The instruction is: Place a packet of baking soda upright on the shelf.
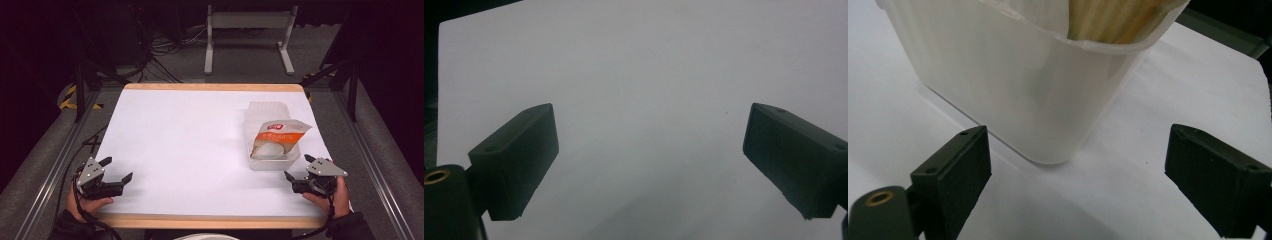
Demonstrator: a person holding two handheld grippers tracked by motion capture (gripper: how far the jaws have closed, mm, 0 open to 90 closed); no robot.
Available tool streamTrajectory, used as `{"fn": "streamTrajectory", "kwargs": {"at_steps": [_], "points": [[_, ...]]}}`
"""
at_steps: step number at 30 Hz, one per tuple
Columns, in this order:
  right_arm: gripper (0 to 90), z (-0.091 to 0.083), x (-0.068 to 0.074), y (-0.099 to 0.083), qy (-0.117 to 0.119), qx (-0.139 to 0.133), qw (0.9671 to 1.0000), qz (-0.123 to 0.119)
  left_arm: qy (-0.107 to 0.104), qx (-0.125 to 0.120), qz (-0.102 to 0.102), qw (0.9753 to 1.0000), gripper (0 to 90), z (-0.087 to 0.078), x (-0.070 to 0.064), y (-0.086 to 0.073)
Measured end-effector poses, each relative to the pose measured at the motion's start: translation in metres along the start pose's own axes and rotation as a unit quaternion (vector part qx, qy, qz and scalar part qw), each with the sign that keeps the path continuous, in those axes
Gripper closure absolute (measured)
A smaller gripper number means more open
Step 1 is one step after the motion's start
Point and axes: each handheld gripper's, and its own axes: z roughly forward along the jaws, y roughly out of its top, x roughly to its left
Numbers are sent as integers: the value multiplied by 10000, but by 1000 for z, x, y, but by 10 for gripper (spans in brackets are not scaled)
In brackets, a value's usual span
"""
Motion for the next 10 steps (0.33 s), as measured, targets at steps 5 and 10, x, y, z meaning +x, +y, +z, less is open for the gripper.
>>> {"fn": "streamTrajectory", "kwargs": {"at_steps": [5, 10], "points": [[118, 0, -1, -2, -14, 39, 10000, 11, 141, 139, 112, 9997, 86, 4, -1, 1], [116, -1, -3, -3, -12, 23, 10000, 78, 145, 127, 113, 9998, 90, 4, -1, 2]]}}
